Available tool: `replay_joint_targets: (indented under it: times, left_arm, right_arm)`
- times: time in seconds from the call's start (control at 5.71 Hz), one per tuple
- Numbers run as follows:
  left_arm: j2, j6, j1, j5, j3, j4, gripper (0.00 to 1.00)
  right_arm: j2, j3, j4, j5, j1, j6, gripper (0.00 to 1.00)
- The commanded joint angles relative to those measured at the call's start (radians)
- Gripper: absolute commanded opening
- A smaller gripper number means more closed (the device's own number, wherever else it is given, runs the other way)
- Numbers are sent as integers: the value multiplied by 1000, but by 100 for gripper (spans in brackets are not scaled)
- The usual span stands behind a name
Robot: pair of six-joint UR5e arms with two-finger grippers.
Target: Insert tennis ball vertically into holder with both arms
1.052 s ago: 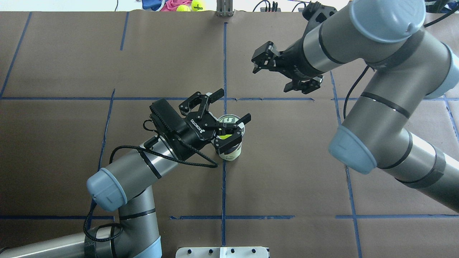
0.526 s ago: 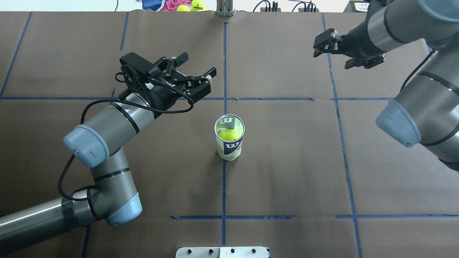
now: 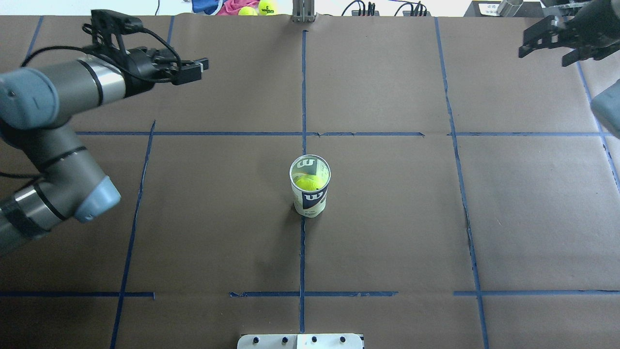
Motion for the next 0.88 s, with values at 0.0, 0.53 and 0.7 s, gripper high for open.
replay_joint_targets:
  times: [0.0, 0.53, 0.7]
  left_arm:
    - [87, 211, -211, -270, 6, 224, 100]
    - [173, 702, -466, -491, 22, 578, 100]
    - [182, 728, -537, -615, 54, 656, 100]
  right_arm:
    - [-7, -133, 0, 85, 126, -256, 98]
    - [-9, -316, 2, 99, 177, -520, 98]
    - [-12, -356, 2, 117, 206, -587, 98]
